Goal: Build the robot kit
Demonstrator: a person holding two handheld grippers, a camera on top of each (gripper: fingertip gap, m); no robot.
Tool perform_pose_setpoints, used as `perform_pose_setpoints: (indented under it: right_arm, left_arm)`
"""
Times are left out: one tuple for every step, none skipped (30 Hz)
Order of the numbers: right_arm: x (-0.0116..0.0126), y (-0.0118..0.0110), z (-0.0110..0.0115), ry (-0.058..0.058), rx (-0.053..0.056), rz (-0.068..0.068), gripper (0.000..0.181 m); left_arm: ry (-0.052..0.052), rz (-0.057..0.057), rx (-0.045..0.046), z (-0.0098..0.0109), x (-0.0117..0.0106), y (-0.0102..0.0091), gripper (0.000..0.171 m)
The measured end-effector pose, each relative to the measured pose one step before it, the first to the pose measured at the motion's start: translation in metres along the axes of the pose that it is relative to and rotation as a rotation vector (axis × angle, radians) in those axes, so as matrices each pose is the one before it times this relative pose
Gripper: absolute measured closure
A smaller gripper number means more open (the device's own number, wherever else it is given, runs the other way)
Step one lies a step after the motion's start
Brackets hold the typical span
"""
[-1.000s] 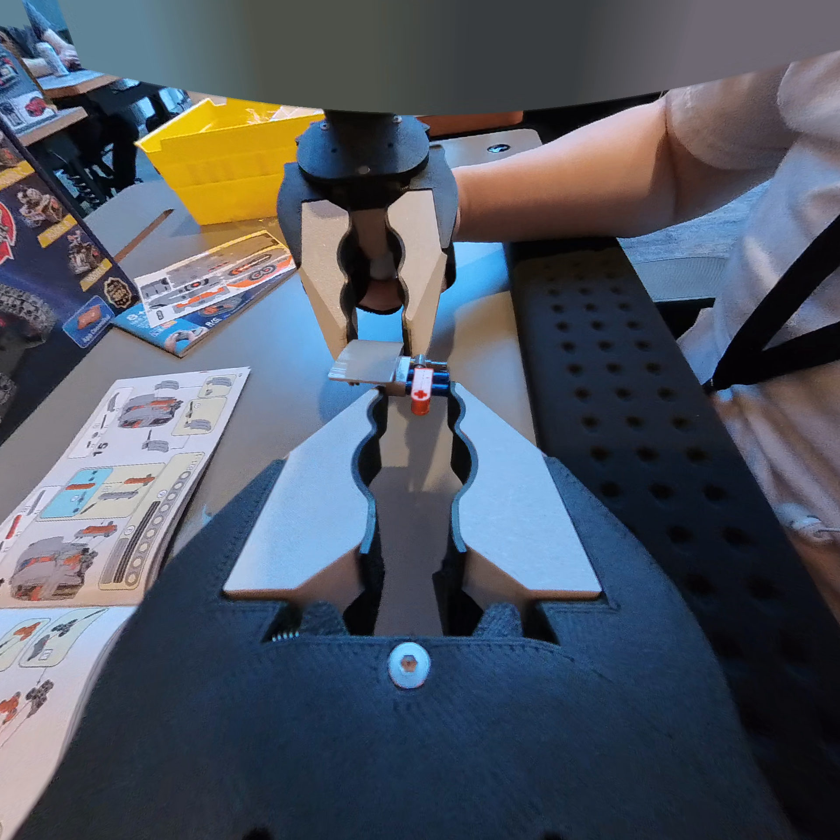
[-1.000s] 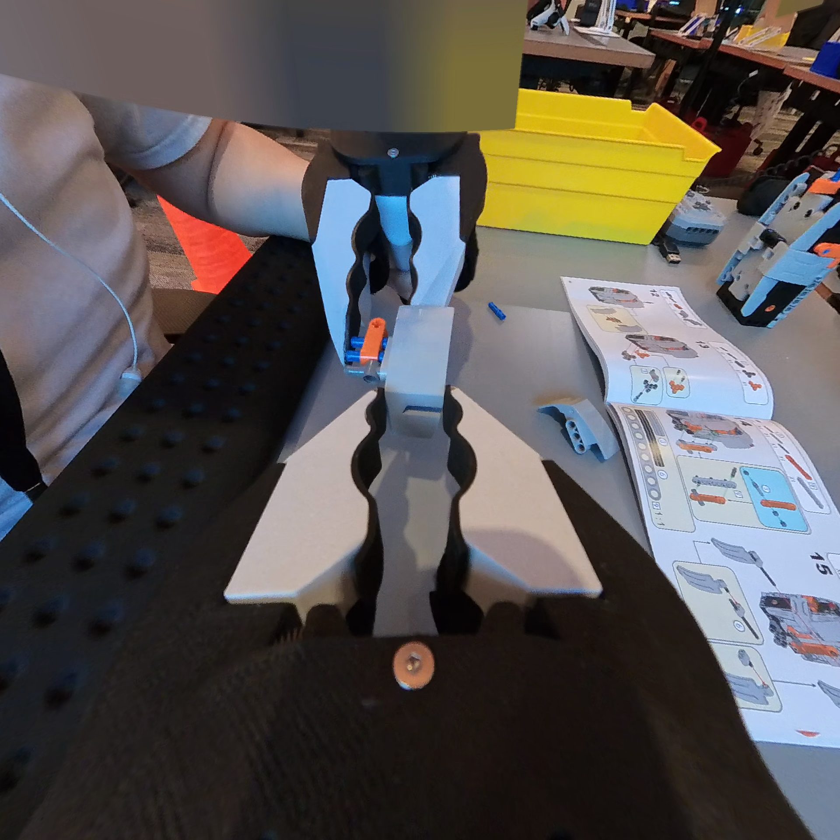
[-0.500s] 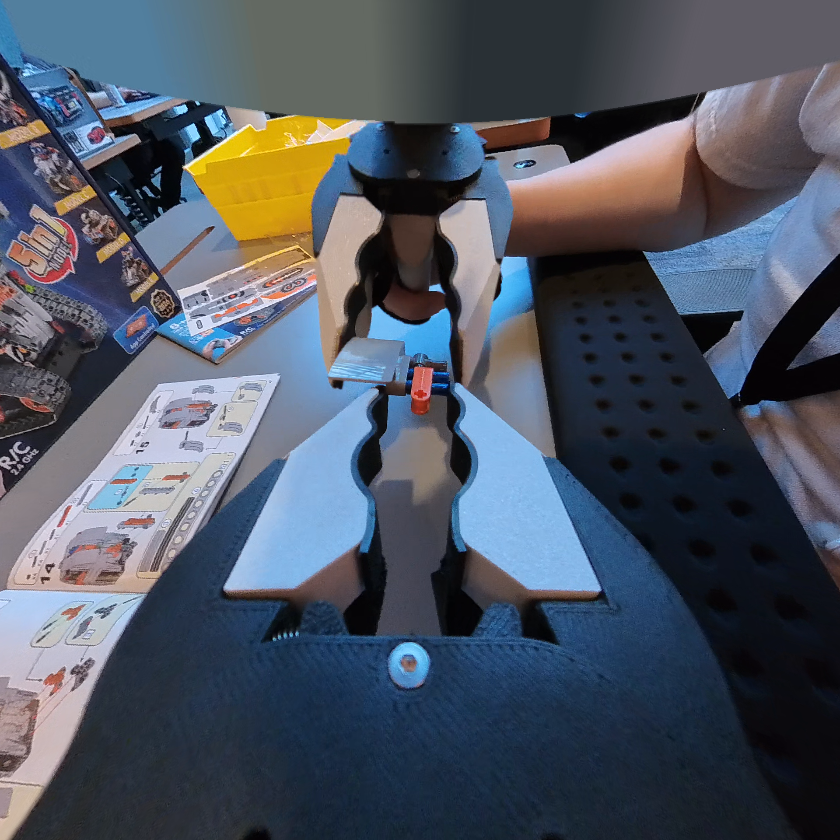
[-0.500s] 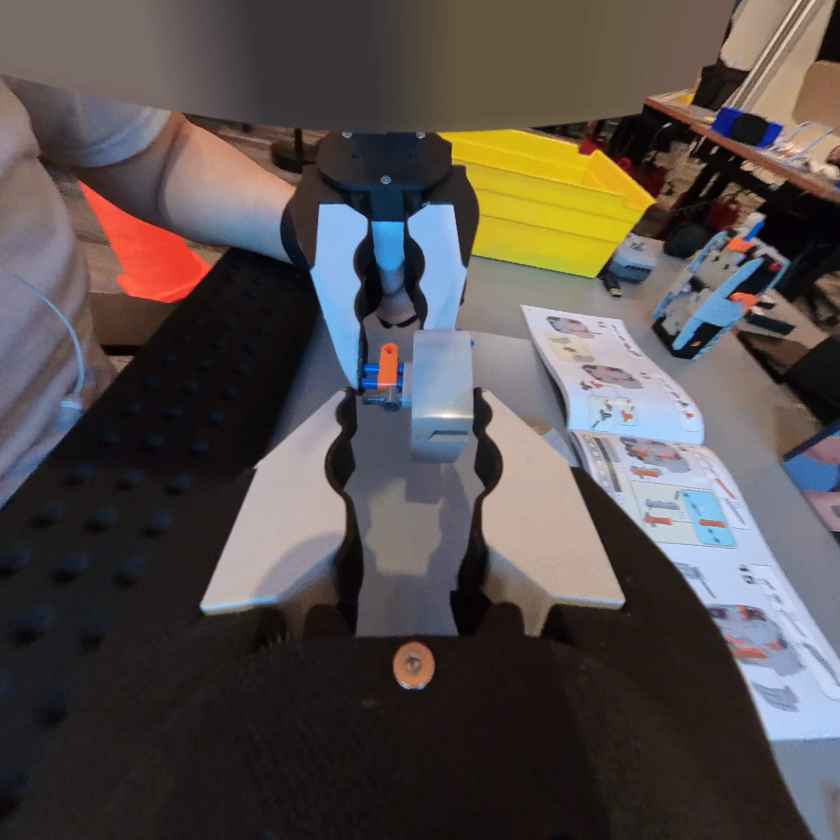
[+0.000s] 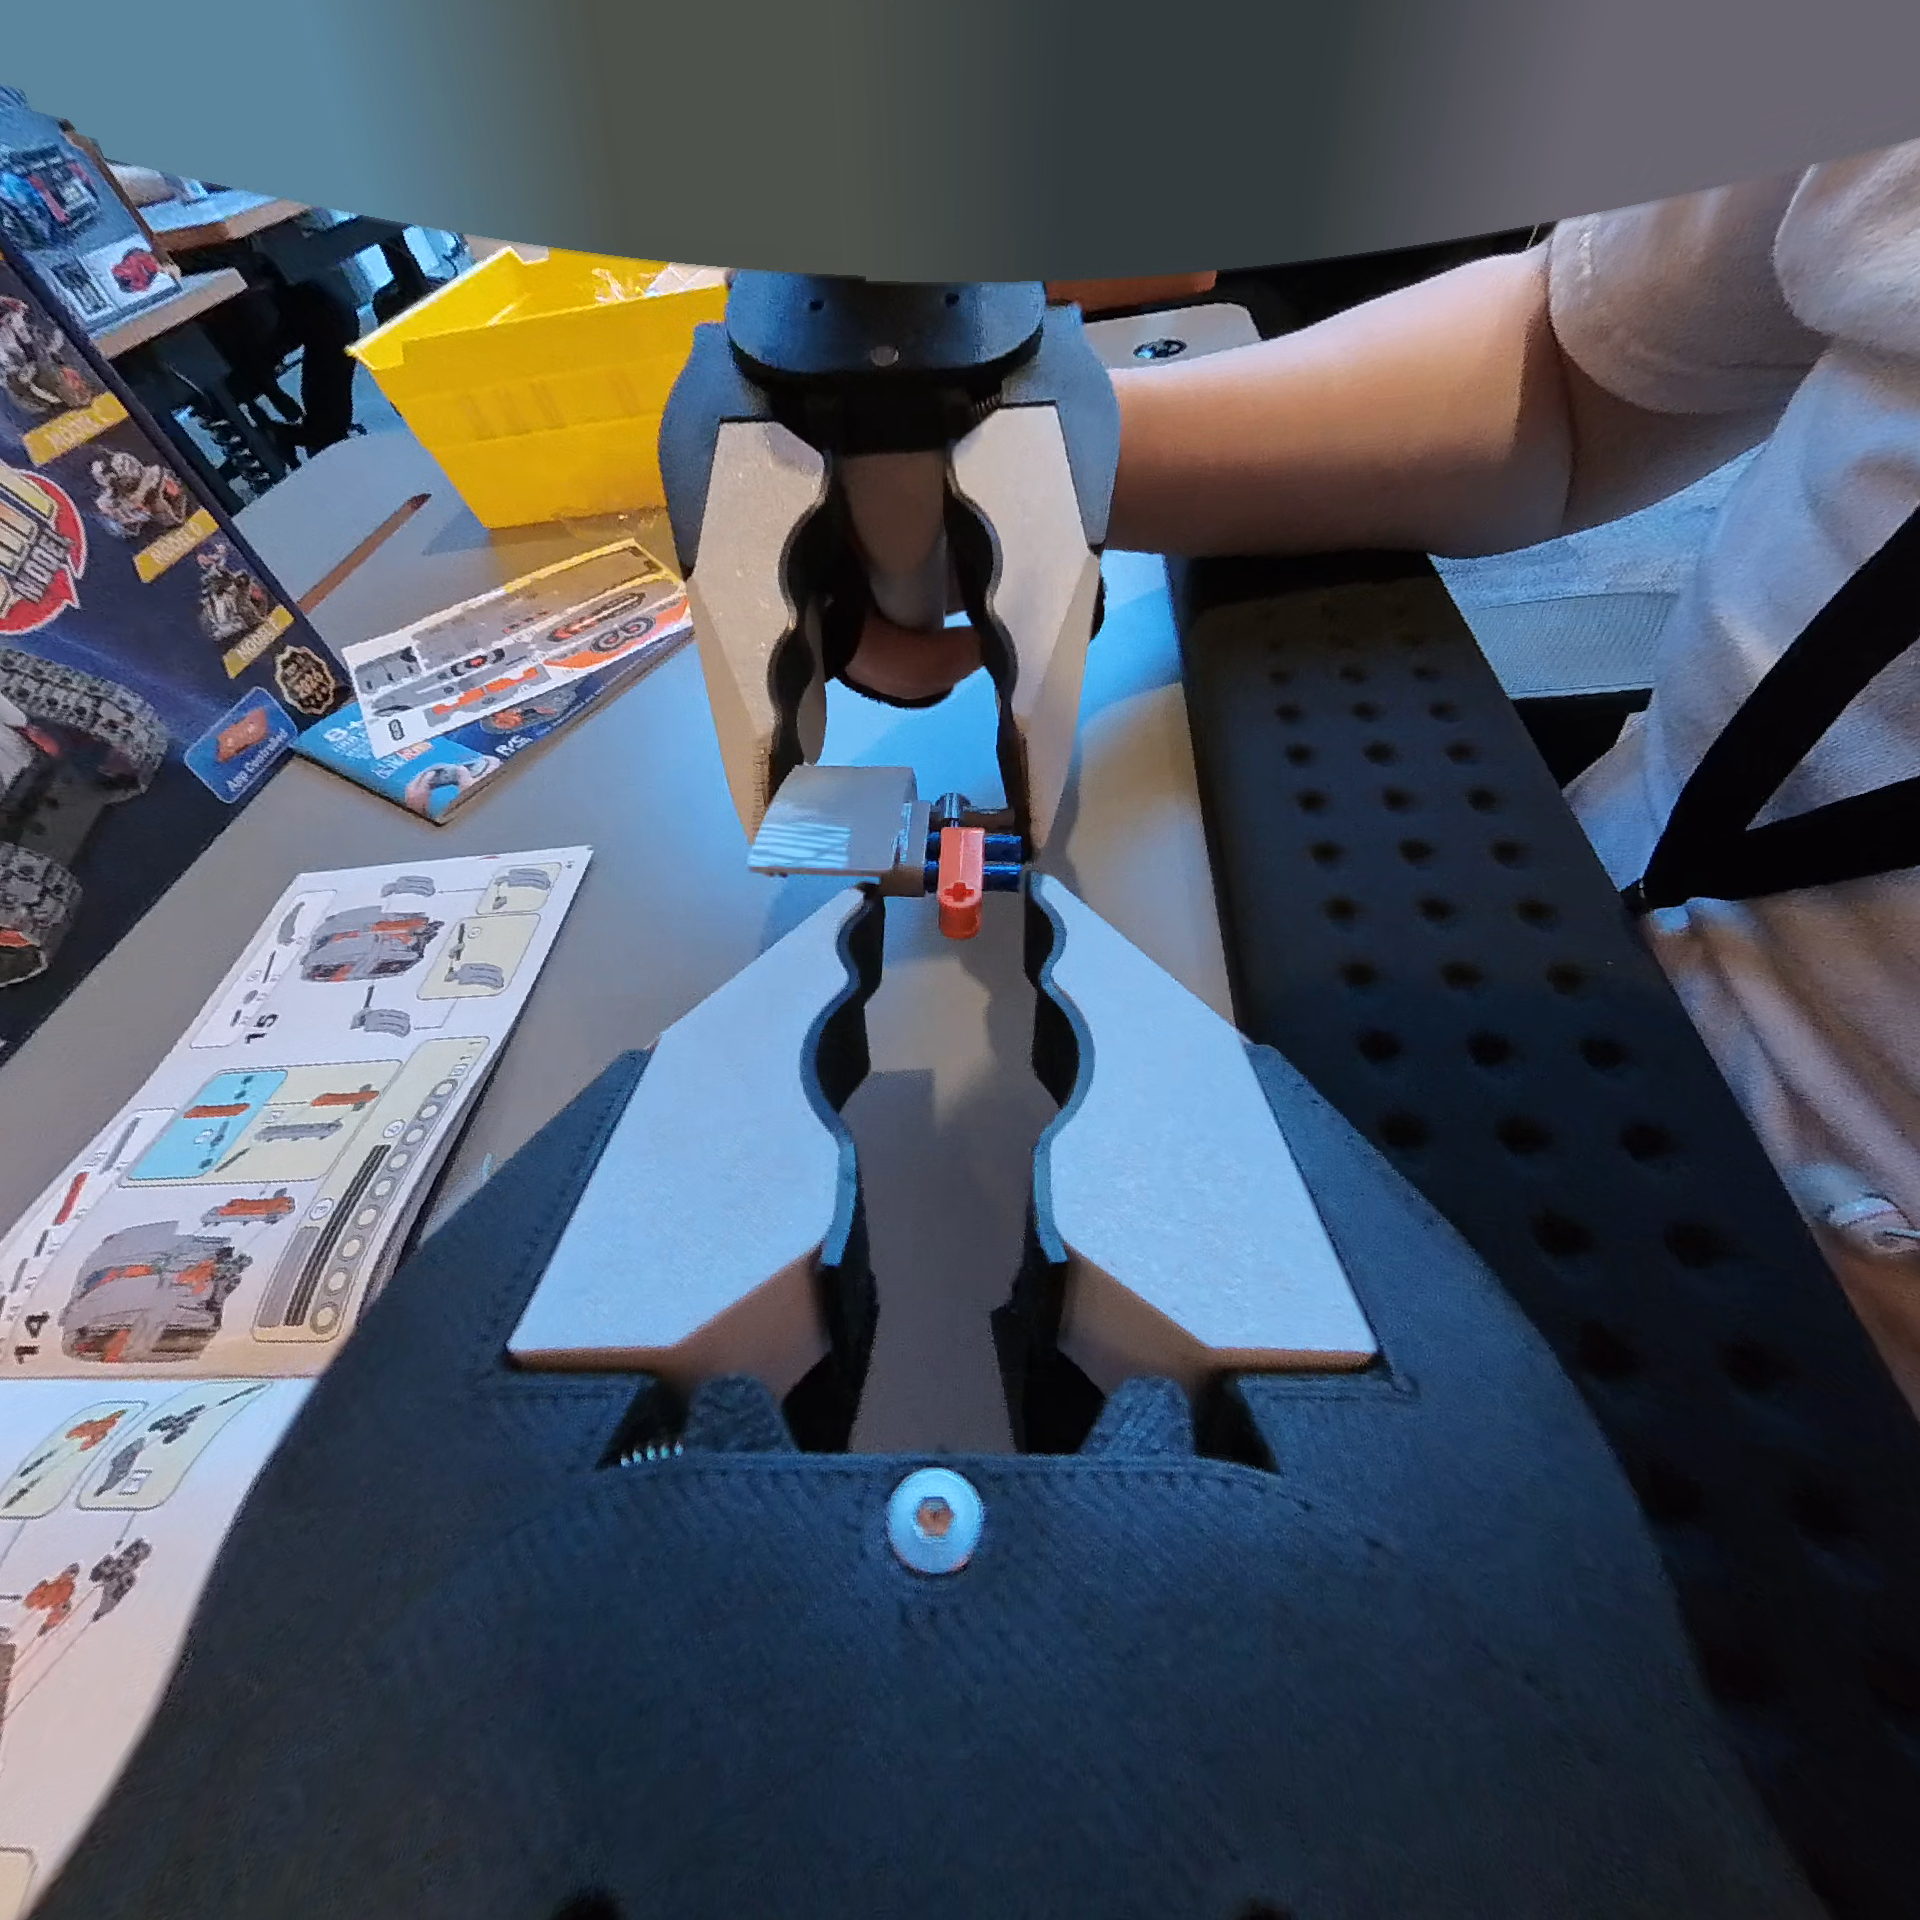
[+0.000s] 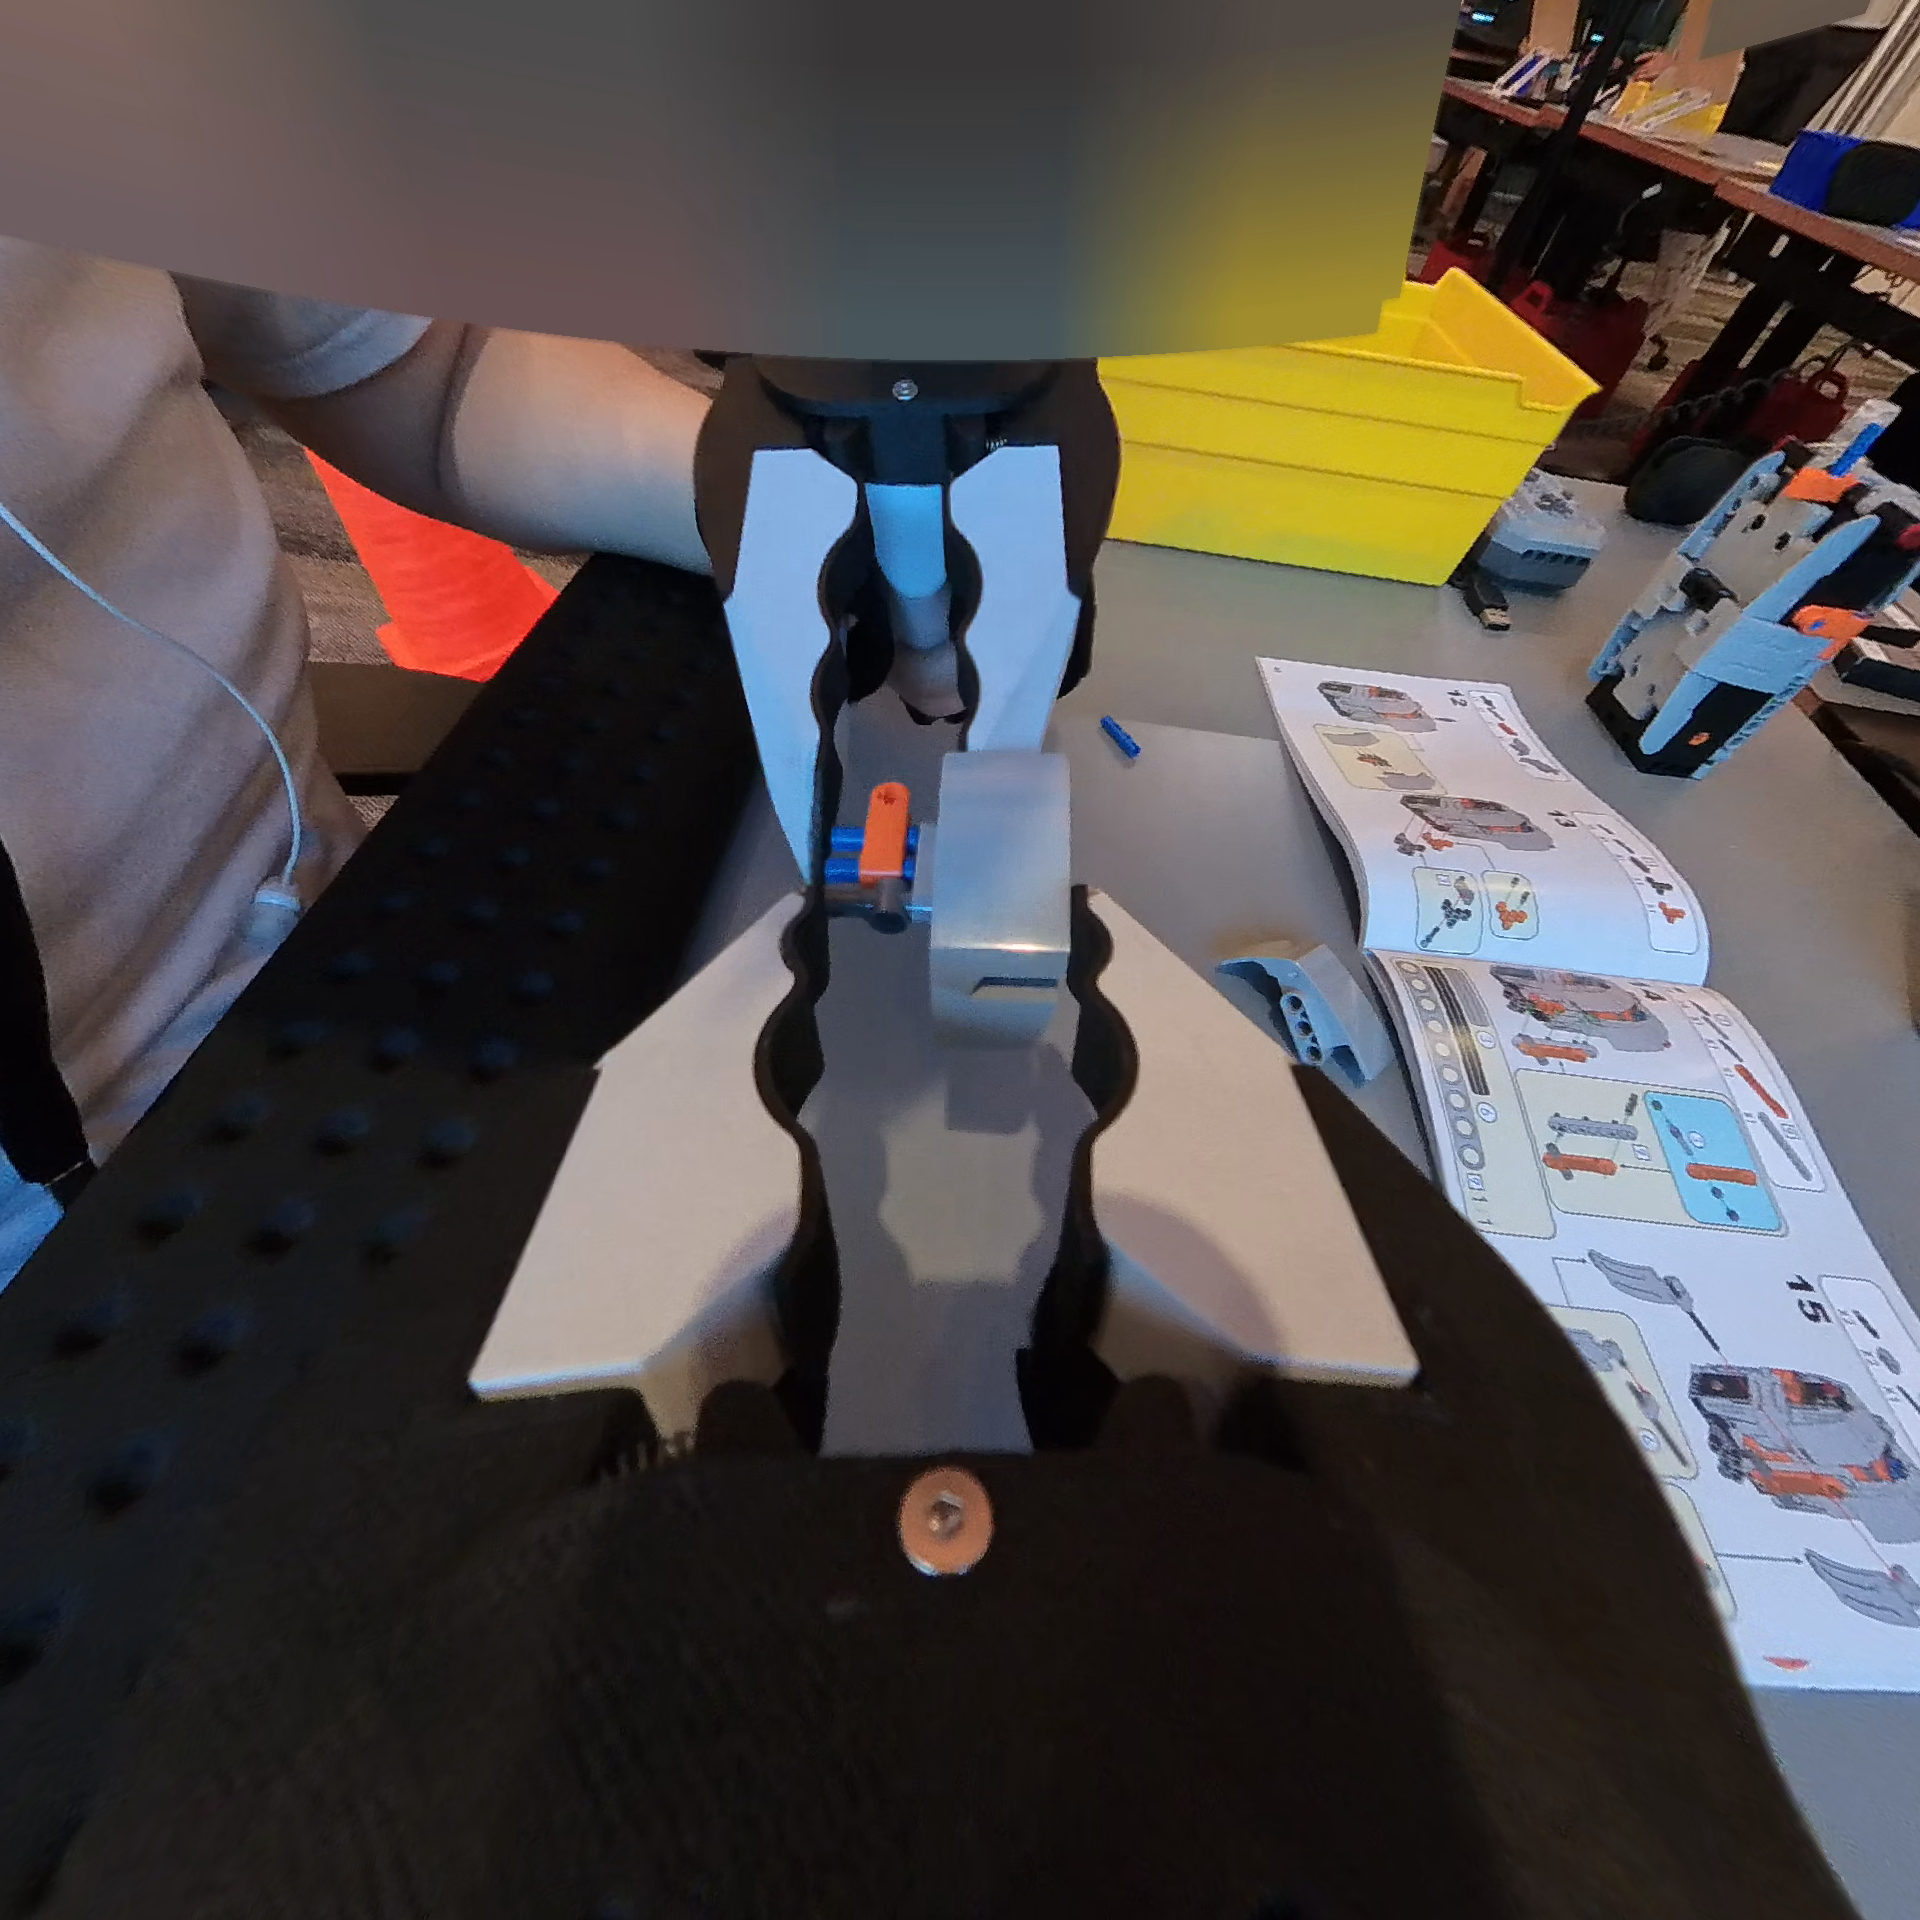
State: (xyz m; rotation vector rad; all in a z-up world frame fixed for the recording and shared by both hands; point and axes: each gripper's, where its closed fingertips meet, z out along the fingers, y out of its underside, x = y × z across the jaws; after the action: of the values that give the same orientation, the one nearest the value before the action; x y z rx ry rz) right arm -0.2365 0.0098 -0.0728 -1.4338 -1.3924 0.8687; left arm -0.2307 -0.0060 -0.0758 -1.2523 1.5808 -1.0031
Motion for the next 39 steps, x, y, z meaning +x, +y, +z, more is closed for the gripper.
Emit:
perform_pose_setpoints:
  right_arm:
    - [-0.00043, 0.00008, -0.00006, -0.0003, -0.0047, -0.0016, 0.136]
    - [-0.00053, -0.00067, -0.00008, -0.0006, -0.0009, -0.0001, 0.136]
    - [0.00011, -0.0013, -0.00002, 0.0036, 0.0034, -0.0017, 0.136]
    - [-0.00055, -0.0008, -0.00002, 0.0009, 0.0005, -0.0041, 0.136]
    - [-0.00049, -0.00012, 0.00009, 0.0015, -0.005, -0.0044, 0.136]
    - [0.00069, 0.0002, -0.00002, 0.0076, -0.0054, -0.0049, 0.136]
    - [-0.00026, 0.00056, 0.00006, -0.0005, -0.0045, -0.001, 0.136]
    - [-0.00024, 0.00125, 0.00044, -0.0027, -0.006, 0.0058, 0.136]
    - [0.00033, 0.0014, 0.00045, 0.0006, -0.0056, 0.0041, 0.136]
    - [0.00045, 0.0011, 0.00049, 0.0042, -0.0052, -0.0032, 0.136]
    - [0.0012, 0.00006, 0.00026, 0.0099, -0.0011, -0.0039, 0.136]
    - [0.00145, -0.00084, 0.00001, 0.0101, 0.0036, 0.0006, 0.135]
    - [0.00063, -0.00061, 0.00011, 0.0031, 0.002, 0.0063, 0.135]
    - [0.00075, -0.00101, -0.00022, 0.0036, 0.0048, 0.007, 0.135]
    - [0.00028, -0.00081, -0.00064, 0.0, 0.003, 0.0016, 0.135]
    - [-0.00027, -0.00007, -0.00079, -0.0049, -0.0017, 0.0033, 0.135]
    - [-0.00048, 0.00055, -0.0004, -0.008, -0.004, 0.0099, 0.135]
    - [-0.00061, 0.00081, -0.00007, -0.0081, -0.0029, 0.0107, 0.135]
    - [0.00028, 0.0005, 0.00003, 0.0, -0.0012, 0.0042, 0.135]
    - [0.0, 0.00051, -0.00002, 0.0009, -0.0029, -0.0044, 0.135]
    - [-0.00003, 0.00032, -0.00018, 0.0012, -0.0027, -0.0044, 0.135]
    - [-0.0002, -0.00047, -0.00014, -0.0004, 0.0016, -0.0015, 0.135]
    - [-0.00057, -0.00065, 0.00008, -0.0017, 0.0022, -0.0007, 0.135]
    - [-0.00024, -0.00042, -0.00018, -0.0007, 0.0011, -0.0029, 0.135]
    - [0.00007, -0.00033, -0.00022, 0.0018, 0.0014, -0.0024, 0.135]
    - [0.00027, -0.00018, -0.0001, 0.0026, 0.0008, -0.0013, 0.135]
    - [0.00065, -0.00035, -0.0001, 0.005, 0.0013, -0.0017, 0.135]
    - [0.00133, -0.00085, -0.00006, 0.0106, 0.0044, -0.0025, 0.135]
    - [0.00115, -0.00132, 0.00001, 0.0097, 0.0064, -0.0013, 0.134]
    - [0.0014, -0.00111, 0.00009, 0.0097, 0.004, 0.0018, 0.134]
    - [0.0015, 0.00049, 0.00012, 0.0095, -0.0044, 0.0008, 0.134]
    - [-0.00029, -0.00019, 0.00004, 0.0007, -0.0009, -0.0018, 0.134]
    - [0.00008, -0.00073, 0.00005, 0.0046, 0.0014, -0.0044, 0.134]
    - [0.00076, -0.00039, 0.00027, 0.0079, -0.001, -0.003, 0.133]
    - [0.00021, -0.00034, 0.00028, 0.0044, -0.0004, -0.0008, 0.133]
    - [0.00057, -0.00002, 0.00018, 0.0074, -0.0033, -0.0046, 0.133]
    - [0.00036, 0.00069, 0.00044, 0.0075, -0.0094, -0.0094, 0.133]
    - [-0.0007, 0.00135, 0.00026, -0.0002, -0.0138, -0.0087, 0.133]
    - [-0.00133, 0.0013, -0.00007, -0.0035, -0.0127, -0.0081, 0.133]
  left_arm:
    - [0.0048, -0.0079, 0.01297, -0.00103, 0.00043, -0.00193, 0.144]
    - [-0.0003, -0.009, 0.0129, -0.00093, -0.00038, -0.00185, 0.145]
    - [-0.0004, -0.0071, 0.01159, -0.00072, -0.00032, -0.00149, 0.146]
    - [0.0012, -0.0044, 0.00904, -0.00036, 0.00006, -0.00125, 0.145]
    - [-0.0007, 0.0001, 0.0024, -0.00004, 0.00001, -0.0004, 0.145]
    - [-0.0016, 0.0054, -0.00534, 0.00013, 0.00017, 0.00072, 0.146]
    - [-0.0012, 0.01, -0.00716, 0.00033, 0.00049, 0.00112, 0.148]
    - [-0.0042, 0.0114, -0.00525, 0.00033, 0.00012, 0.00105, 0.148]
    - [-0.0042, 0.0051, -0.00637, 0.00037, -0.00023, 0.00128, 0.148]
    - [-0.0021, -0.0043, -0.00395, 0.00032, -0.00055, 0.00109, 0.148]
    - [-0.002, -0.0104, 0.00036, 0.0001, -0.001, 0.00046, 0.148]
    - [-0.0008, -0.0134, 0.00167, 0.00001, -0.00118, -0.00014, 0.148]
    - [0.0033, -0.0134, 0.00086, -0.0003, -0.00057, -0.00061, 0.148]
    - [0.0038, -0.0119, 0.00214, -0.00024, -0.00052, -0.00092, 0.148]
    - [0.0042, -0.0104, 0.00488, 0.00003, -0.00028, -0.00075, 0.148]
    - [0.0051, -0.009, 0.00374, 0.00035, 0.00027, -0.00015, 0.147]
    - [0.0047, -0.0082, 0.00012, 0.00052, 0.00032, 0.00032, 0.147]
    - [0.0043, -0.0057, -0.00345, 0.00037, 0.00046, 0.00065, 0.147]
    - [0.0007, -0.0031, -0.00534, 0.00004, -0.00021, 0.00097, 0.147]
    - [-0.0006, -0.0003, -0.00388, -0.00007, -0.00015, 0.00091, 0.147]
    - [-0.001, 0.0035, -0.00167, -0.00031, 0.00006, 0.00047, 0.148]
    - [-0.0008, 0.0063, 0.0016, -0.00032, 0.00029, -0.00025, 0.148]
    - [0.0001, 0.0054, 0.00373, -0.0003, 0.00039, -0.00061, 0.148]
    - [-0.0006, 0.0036, 0.00173, -0.0002, 0.00017, -0.0005, 0.148]
    - [-0.0037, 0.0067, -0.00051, 0.0, -0.00001, -0.00023, 0.148]
    - [-0.0068, 0.0103, -0.00116, 0.00007, -0.00042, -0.00021, 0.148]
    - [-0.0093, 0.0098, 0.00036, -0.00012, -0.0007, -0.00035, 0.148]
    - [-0.01, 0.0054, 0.00157, 0.0, -0.0011, -0.00048, 0.148]
    - [-0.0071, -0.0012, -0.00161, 0.00031, -0.00088, -0.00011, 0.148]
    - [-0.0069, -0.0049, -0.00345, 0.00044, -0.00111, 0.00013, 0.148]
    - [-0.0062, -0.0021, -0.00025, 0.00001, -0.00095, -0.00016, 0.148]
    - [0.0004, 0.0014, 0.00024, 0.00002, -0.00004, -0.00003, 0.148]
    - [0.0009, -0.0014, 0.00101, -0.00011, -0.00005, 0.00005, 0.148]
    - [-0.0018, -0.004, 0.00096, -0.00017, -0.00047, -0.00011, 0.148]
    - [-0.0013, -0.0021, -0.00124, -0.0001, -0.00008, -0.00024, 0.148]
    - [-0.0033, 0.0, -0.00309, -0.00008, -0.0004, 0.00017, 0.148]
    - [-0.0035, 0.0001, -0.0059, 0.00017, -0.00034, 0.00063, 0.148]
    - [0.0007, 0.003, -0.00849, 0.00037, 0.00065, 0.00112, 0.148]
    - [0.0008, 0.0075, -0.007, 0.0006, 0.00113, 0.00077, 0.148]
